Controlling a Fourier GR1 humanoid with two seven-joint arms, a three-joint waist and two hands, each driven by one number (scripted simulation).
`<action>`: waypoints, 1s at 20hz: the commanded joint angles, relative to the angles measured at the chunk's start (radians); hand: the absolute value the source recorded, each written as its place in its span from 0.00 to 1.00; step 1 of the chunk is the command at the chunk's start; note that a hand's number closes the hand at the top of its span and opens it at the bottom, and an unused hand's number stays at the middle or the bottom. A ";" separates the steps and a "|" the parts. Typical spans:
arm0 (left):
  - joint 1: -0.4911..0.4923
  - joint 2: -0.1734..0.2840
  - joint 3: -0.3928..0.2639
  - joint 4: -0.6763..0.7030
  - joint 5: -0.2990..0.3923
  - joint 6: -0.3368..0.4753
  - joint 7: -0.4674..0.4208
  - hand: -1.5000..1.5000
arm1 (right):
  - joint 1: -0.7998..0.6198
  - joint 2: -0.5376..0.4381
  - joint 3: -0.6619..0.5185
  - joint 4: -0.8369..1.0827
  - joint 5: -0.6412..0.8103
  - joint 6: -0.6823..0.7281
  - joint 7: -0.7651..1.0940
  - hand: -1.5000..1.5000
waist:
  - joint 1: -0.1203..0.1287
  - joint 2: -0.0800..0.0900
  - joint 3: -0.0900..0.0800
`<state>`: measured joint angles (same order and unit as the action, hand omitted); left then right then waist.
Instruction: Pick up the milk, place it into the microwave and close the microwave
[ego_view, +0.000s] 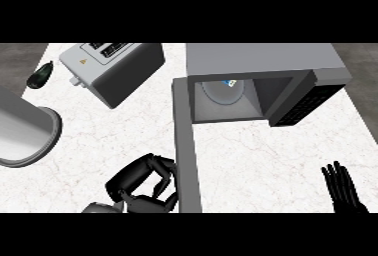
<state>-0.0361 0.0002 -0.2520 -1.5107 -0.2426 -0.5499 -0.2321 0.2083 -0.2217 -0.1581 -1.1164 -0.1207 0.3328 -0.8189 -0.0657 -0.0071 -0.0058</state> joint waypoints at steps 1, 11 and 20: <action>-0.016 0.000 -0.163 0.076 -0.043 0.148 -0.075 1.00 | 0.135 -0.011 0.008 -0.253 -0.075 0.071 0.044 0.00 | 0.018 0.003 0.001; -0.164 0.000 -0.566 0.272 0.130 0.503 0.015 1.00 | 0.321 -0.093 0.065 -0.632 -0.242 0.202 0.185 0.00 | -0.013 0.009 0.001; -0.374 0.001 -0.761 0.296 0.354 0.845 0.057 1.00 | 0.325 -0.156 0.075 -0.856 -0.364 0.193 0.354 0.00 | -0.048 0.017 -0.001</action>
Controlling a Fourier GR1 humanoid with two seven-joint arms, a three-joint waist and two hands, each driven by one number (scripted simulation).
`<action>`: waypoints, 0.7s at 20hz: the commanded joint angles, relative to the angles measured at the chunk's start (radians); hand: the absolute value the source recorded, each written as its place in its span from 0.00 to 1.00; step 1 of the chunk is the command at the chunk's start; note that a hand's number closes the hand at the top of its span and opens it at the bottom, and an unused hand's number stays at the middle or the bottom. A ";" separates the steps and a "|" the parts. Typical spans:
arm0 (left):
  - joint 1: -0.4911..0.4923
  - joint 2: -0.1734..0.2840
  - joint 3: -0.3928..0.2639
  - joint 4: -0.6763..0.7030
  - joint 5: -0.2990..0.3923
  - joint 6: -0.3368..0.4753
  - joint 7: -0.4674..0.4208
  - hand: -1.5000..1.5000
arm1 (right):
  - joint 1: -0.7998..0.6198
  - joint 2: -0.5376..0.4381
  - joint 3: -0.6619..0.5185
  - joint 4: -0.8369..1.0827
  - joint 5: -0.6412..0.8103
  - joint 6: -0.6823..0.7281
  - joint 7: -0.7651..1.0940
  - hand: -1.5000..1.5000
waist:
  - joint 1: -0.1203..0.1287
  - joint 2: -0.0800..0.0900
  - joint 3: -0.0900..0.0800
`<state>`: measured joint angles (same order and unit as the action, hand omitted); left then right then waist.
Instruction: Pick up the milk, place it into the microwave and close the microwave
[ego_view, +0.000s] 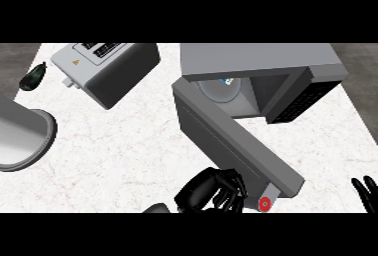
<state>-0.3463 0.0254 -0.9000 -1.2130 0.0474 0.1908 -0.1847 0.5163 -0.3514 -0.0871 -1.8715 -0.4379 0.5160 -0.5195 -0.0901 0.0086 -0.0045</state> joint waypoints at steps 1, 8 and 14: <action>-0.089 -0.024 -0.113 0.036 0.100 0.118 -0.018 1.00 | 0.012 -0.016 0.027 -0.112 -0.029 -0.001 0.066 0.00 | -0.021 0.006 -0.002; -0.225 -0.024 -0.105 0.041 0.212 0.293 0.014 1.00 | 0.008 -0.057 0.045 -0.184 -0.071 0.005 0.141 0.00 | -0.066 0.016 -0.003; -0.353 -0.025 -0.059 0.137 0.315 0.371 -0.007 1.00 | 0.023 -0.070 0.034 -0.246 -0.118 -0.014 0.185 0.00 | -0.099 0.023 -0.001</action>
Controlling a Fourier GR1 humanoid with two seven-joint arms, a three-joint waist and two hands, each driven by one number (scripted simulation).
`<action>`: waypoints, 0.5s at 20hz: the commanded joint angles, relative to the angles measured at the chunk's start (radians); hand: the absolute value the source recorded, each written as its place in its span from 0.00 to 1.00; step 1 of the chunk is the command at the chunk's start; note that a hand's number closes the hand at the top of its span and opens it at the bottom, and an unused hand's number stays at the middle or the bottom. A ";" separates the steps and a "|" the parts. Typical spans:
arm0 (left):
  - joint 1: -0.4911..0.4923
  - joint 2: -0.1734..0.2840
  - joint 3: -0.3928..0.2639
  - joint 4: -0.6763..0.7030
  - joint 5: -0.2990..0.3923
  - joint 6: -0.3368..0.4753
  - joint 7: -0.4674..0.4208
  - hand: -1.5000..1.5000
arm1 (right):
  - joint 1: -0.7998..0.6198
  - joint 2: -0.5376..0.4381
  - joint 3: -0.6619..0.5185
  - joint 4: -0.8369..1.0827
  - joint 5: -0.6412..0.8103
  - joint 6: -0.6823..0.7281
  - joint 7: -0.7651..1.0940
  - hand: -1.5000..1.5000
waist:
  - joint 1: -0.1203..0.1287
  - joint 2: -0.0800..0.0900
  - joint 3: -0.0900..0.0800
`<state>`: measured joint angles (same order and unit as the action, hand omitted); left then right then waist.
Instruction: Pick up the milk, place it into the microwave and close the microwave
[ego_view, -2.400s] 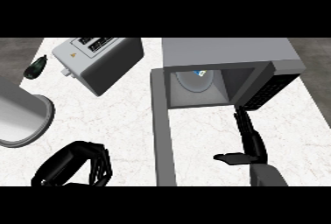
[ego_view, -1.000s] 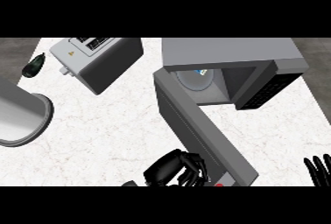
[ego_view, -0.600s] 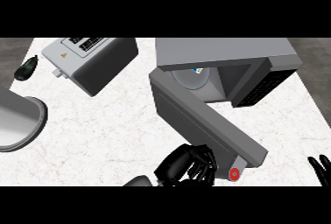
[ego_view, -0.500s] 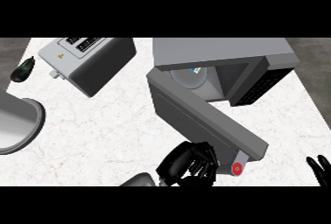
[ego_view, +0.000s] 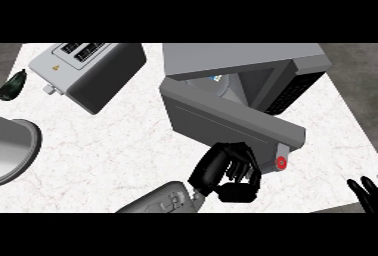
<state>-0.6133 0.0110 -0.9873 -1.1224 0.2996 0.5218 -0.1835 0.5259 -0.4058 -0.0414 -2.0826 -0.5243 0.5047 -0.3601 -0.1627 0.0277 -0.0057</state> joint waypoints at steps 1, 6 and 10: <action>-0.094 -0.010 0.017 0.046 0.067 0.073 -0.039 1.00 | 0.000 -0.002 0.011 -0.042 -0.018 -0.017 0.034 0.00 | -0.016 0.004 0.000; -0.192 -0.011 0.065 0.116 0.151 0.109 -0.046 1.00 | 0.007 -0.026 -0.001 -0.088 -0.073 -0.042 0.094 0.00 | -0.035 0.011 0.000; -0.282 -0.011 0.105 0.194 0.218 0.083 -0.056 1.00 | -0.006 -0.034 -0.007 -0.114 -0.085 -0.060 0.117 0.00 | -0.044 0.017 0.002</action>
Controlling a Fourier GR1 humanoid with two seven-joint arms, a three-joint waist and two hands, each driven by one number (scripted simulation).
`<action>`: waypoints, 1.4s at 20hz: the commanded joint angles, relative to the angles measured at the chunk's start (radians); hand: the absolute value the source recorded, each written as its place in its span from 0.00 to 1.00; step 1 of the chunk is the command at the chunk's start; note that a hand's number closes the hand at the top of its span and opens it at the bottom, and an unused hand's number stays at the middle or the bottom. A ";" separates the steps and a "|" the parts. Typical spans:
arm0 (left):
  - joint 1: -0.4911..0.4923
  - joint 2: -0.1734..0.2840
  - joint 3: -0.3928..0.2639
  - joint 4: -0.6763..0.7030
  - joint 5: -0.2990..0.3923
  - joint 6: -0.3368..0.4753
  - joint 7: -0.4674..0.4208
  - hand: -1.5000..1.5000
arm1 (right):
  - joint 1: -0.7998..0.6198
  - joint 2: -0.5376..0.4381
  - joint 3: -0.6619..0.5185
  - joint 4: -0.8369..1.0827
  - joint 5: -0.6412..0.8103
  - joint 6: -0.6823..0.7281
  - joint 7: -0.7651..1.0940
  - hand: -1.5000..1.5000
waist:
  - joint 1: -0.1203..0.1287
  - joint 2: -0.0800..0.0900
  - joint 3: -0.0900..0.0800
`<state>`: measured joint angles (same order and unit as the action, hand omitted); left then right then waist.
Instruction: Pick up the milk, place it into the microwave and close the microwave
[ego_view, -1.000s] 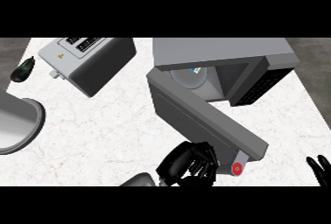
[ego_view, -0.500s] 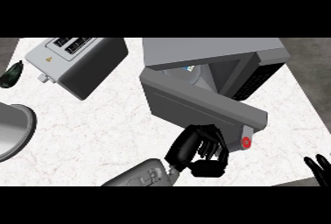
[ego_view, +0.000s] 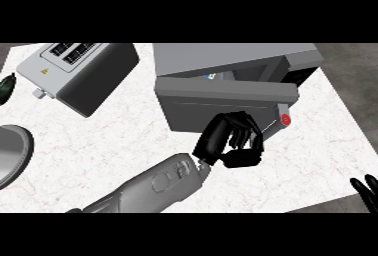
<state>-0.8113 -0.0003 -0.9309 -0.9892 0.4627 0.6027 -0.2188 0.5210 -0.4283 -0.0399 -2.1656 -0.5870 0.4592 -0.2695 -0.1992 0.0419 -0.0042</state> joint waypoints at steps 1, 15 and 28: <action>-0.091 0.000 0.039 0.063 0.074 0.005 -0.015 1.00 | -0.015 -0.013 -0.001 -0.029 -0.025 -0.021 0.038 0.00 | -0.018 0.010 0.000; -0.180 0.000 0.125 0.219 0.273 -0.053 -0.124 1.00 | -0.059 -0.032 -0.032 -0.065 -0.092 -0.055 0.081 0.00 | -0.048 0.025 0.002; -0.163 0.000 0.142 0.233 0.373 0.009 -0.220 1.00 | -0.100 -0.089 -0.044 -0.086 -0.151 -0.026 0.122 0.00 | -0.057 0.037 0.002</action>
<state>-0.9122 -0.0007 -0.8542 -0.8609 0.8100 0.5867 -0.4228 0.4348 -0.4931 -0.0861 -2.2400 -0.7207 0.4163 -0.1634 -0.2491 0.0599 -0.0012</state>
